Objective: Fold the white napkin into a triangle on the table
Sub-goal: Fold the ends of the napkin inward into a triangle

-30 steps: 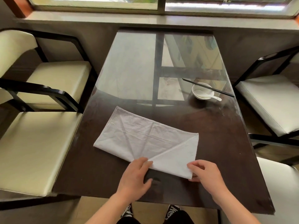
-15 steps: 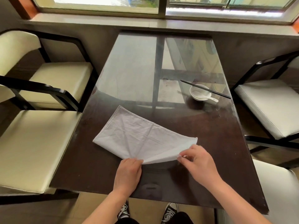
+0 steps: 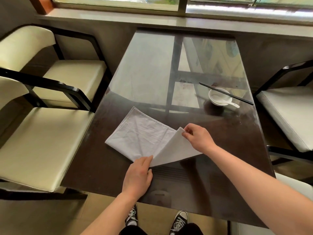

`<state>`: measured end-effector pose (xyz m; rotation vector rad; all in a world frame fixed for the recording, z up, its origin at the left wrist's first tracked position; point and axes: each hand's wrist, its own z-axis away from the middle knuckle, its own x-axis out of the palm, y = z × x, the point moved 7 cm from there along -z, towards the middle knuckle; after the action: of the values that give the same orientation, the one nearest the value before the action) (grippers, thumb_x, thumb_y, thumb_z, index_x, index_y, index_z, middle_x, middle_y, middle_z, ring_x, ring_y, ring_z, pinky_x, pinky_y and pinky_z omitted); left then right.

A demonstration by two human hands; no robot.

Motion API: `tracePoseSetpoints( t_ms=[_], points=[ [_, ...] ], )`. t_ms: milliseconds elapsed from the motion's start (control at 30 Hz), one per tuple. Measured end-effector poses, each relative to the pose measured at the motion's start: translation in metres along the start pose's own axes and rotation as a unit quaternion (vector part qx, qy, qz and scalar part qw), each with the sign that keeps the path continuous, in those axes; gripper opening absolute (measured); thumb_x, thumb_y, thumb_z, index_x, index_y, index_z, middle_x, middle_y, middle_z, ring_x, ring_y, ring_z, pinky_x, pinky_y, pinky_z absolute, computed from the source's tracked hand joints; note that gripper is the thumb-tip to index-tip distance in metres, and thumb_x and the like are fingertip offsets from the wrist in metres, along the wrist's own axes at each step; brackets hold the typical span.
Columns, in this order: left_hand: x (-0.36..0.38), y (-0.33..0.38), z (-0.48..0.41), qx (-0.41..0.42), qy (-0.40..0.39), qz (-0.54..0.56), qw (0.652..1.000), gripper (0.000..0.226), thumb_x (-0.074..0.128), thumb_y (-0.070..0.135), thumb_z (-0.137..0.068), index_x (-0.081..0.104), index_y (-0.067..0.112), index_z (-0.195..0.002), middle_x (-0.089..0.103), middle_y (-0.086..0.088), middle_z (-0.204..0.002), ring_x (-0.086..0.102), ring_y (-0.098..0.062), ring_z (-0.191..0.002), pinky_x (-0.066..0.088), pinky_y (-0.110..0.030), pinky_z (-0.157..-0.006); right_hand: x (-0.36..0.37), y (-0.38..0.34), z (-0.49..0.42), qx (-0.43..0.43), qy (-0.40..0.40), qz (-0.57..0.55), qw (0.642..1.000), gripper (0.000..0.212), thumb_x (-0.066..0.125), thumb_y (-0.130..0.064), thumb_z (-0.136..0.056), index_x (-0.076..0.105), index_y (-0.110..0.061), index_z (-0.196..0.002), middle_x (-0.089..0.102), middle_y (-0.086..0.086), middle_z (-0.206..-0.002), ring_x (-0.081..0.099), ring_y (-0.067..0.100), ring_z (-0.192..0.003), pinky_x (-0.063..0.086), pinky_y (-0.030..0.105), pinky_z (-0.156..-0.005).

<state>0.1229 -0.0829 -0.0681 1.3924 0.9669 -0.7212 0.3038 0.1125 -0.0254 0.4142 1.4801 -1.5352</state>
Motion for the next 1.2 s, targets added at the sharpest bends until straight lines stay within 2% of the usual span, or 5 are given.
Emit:
tracePoseSetpoints(
  t_ms=[367,700,967,1100,1200],
  points=[
    [0.015,0.002,0.018,0.021,-0.025,-0.042,0.999,0.063,0.072,0.016,-0.079,0.053,0.007,-0.138,0.056,-0.014,-0.138,0.055,-0.028,-0.126,0.045,-0.04,-0.107,0.04,0.006,-0.049,0.046,-0.051,0.057,0.996,0.014,0.062,-0.032,-0.093,0.064,-0.022,-0.083,0.068,0.0,-0.09,0.062,0.024,-0.088,0.049,0.038,-0.075],
    [0.013,0.006,0.013,0.009,-0.033,-0.09,0.995,0.057,0.071,0.024,-0.079,0.058,0.007,-0.132,0.061,-0.011,-0.13,0.06,-0.027,-0.119,0.05,-0.04,-0.101,0.055,0.009,-0.058,0.069,-0.056,0.066,0.994,0.013,0.06,-0.033,-0.092,0.068,-0.024,-0.089,0.071,0.0,-0.098,0.063,0.025,-0.094,0.045,0.035,-0.073],
    [0.015,0.011,0.013,0.02,-0.051,-0.142,0.988,0.057,0.066,0.034,-0.08,0.06,0.007,-0.13,0.06,-0.013,-0.131,0.059,-0.029,-0.118,0.05,-0.041,-0.1,0.057,0.006,-0.059,0.07,-0.035,0.084,0.993,0.011,0.059,-0.035,-0.086,0.06,-0.026,-0.079,0.067,-0.003,-0.088,0.058,0.024,-0.083,0.039,0.033,-0.066],
    [0.014,0.013,0.013,0.028,-0.042,-0.155,0.987,0.056,0.064,0.036,-0.08,0.062,0.007,-0.128,0.061,-0.013,-0.129,0.059,-0.029,-0.115,0.051,-0.04,-0.099,0.056,0.005,-0.056,0.057,-0.024,0.087,0.994,0.011,0.059,-0.035,-0.085,0.058,-0.024,-0.088,0.068,-0.001,-0.093,0.061,0.026,-0.087,0.041,0.034,-0.065],
    [0.015,0.011,0.012,0.032,-0.048,-0.161,0.985,0.055,0.054,0.037,-0.083,0.061,0.007,-0.129,0.06,-0.013,-0.129,0.059,-0.029,-0.114,0.051,-0.039,-0.099,0.053,0.005,-0.051,0.035,-0.014,0.088,0.995,0.023,0.064,-0.034,-0.086,0.062,-0.021,-0.105,0.066,0.001,-0.105,0.061,0.027,-0.098,0.048,0.038,-0.074]
  ],
)
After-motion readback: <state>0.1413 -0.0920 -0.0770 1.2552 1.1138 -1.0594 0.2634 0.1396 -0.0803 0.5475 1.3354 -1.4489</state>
